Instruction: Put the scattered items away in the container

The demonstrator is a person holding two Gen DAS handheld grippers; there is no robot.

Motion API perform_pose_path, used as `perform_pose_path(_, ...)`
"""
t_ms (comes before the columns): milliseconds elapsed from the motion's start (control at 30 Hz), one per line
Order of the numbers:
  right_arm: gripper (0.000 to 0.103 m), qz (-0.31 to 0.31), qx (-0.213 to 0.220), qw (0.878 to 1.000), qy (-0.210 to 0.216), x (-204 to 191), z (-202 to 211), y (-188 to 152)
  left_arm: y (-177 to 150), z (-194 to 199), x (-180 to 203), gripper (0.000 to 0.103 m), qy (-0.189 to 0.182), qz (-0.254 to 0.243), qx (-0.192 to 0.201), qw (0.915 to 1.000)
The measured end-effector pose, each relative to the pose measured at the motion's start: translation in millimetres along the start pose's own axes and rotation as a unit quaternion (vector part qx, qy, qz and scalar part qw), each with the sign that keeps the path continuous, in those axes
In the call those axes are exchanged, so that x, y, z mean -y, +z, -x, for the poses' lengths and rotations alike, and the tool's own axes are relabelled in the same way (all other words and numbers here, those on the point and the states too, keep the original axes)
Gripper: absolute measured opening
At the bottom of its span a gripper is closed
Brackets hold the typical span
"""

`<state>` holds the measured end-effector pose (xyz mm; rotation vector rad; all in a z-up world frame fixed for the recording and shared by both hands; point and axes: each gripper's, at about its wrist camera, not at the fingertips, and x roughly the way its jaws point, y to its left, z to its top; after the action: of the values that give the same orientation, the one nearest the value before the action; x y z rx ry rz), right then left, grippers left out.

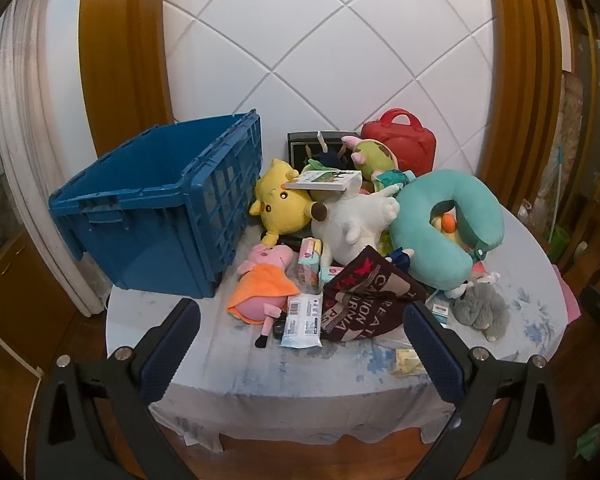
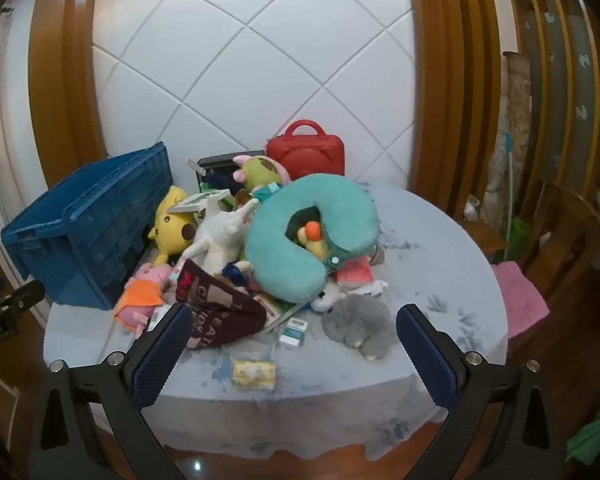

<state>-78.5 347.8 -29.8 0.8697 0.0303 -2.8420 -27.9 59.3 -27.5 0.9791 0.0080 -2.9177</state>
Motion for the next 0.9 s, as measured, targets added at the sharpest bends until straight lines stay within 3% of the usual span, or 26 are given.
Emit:
perform_pose_path(167,0.103,-0.001,-0.010,1.000,0.000,18.6,-11.2,-2.5,-3.0,-12.6,15.9,0.103,0.002,0.000,-0.013,0.9999)
perform_pose_path(200,0.103,-0.003,-0.014,1.000,-0.002,23.4,-14.7,-3.1,-3.6,-16.3,19.1,0.103,0.024,0.019,-0.017,0.9994)
perform_pose_path(367,0.103,-0.017,-0.042,0.999,-0.007,57.6,-40.7,-13.6,-14.1,-50.1,46.7,0.103,0.022,0.010,-0.046,0.9987)
perform_pose_path(600,0.103,-0.045,-0.107,0.993,-0.005,92.6,-105.2,-39.1,-47.3,-123.6,83.2,0.103,-0.019,-0.018,-0.119,0.9925)
perform_pose_path(733,0.102,-0.051,-0.137,0.989,-0.022,95.1,-131.8,-50.4,-65.6,-169.4,101.9,0.103,-0.044,-0.023,-0.162,0.9855)
perform_pose_path(900,0.094,-0.038,-0.159,0.987,0.002,86.7,-170.6,-64.9,-94.7,-212.6,128.6,0.102,-0.051,-0.027,-0.196,0.9790)
